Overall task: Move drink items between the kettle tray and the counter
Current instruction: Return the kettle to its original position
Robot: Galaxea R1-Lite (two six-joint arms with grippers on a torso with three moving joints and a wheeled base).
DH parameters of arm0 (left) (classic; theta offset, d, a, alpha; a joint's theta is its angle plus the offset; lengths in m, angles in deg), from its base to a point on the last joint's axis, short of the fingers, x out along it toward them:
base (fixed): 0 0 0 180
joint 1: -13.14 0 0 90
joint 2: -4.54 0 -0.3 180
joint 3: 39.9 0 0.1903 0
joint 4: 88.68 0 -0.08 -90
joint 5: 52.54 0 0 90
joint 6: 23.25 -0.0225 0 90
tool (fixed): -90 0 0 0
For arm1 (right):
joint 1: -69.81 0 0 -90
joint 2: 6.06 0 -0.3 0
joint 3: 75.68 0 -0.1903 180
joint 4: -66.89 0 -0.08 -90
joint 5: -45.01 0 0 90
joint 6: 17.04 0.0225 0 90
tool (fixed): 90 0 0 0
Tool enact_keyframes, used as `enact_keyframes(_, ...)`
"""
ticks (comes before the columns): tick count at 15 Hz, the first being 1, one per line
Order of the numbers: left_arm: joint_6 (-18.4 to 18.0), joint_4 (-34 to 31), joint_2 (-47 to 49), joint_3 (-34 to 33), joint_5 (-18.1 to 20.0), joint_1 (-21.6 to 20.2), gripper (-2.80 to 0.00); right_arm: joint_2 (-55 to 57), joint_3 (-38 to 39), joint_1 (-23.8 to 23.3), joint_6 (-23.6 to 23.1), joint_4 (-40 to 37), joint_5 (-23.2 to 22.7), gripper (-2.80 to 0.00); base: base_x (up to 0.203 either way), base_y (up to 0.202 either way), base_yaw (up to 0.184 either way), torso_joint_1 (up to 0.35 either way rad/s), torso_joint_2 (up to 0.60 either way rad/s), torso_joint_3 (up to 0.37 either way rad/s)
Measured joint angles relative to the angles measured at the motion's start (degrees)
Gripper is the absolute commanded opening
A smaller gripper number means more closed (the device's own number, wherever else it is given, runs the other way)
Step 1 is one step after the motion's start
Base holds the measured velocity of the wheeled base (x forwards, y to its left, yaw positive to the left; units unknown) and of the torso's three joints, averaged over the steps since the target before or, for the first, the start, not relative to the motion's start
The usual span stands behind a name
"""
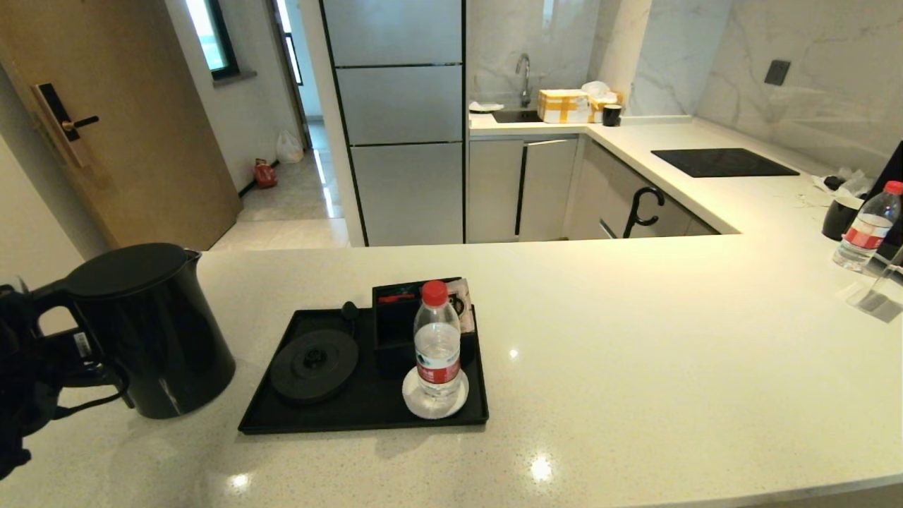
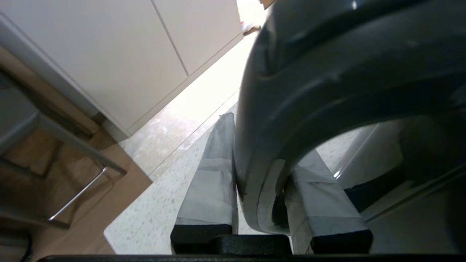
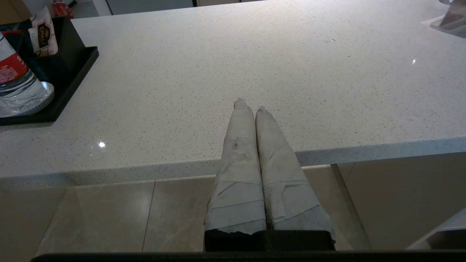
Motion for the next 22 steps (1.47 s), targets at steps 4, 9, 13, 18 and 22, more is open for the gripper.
enact_keyframes(4,0.6,-3.8,-1.6,2.8,0.2,0.1,-2.8,0.0,0.0,-0.1,-0.1,0.0,0.0,-2.8,0.0,0.0,0.0,0.0,0.0,0.0)
enact_keyframes(9,6.7,-25.4,-6.7,15.8,2.0,3.2,-2.8,0.0,0.0,0.0,-0.1,0.0,0.0,-2.8,0.0,0.0,0.0,0.0,0.0,0.0)
enact_keyframes(13,8.9,-35.2,-8.7,21.6,3.0,7.4,-2.8,0.0,0.0,-0.1,-0.1,0.0,0.0,-2.8,0.0,0.0,0.0,0.0,0.0,0.0)
enact_keyframes(18,13.6,-42.2,-11.6,25.9,3.8,16.4,-2.8,0.0,0.0,-0.1,-0.1,0.0,0.0,-2.8,0.0,0.0,0.0,0.0,0.0,0.0)
enact_keyframes(22,13.6,-43.0,-11.9,27.0,4.3,23.2,-2.8,0.0,0.0,0.0,0.0,0.0,0.0,-2.8,0.0,0.0,0.0,0.0,0.0,0.0)
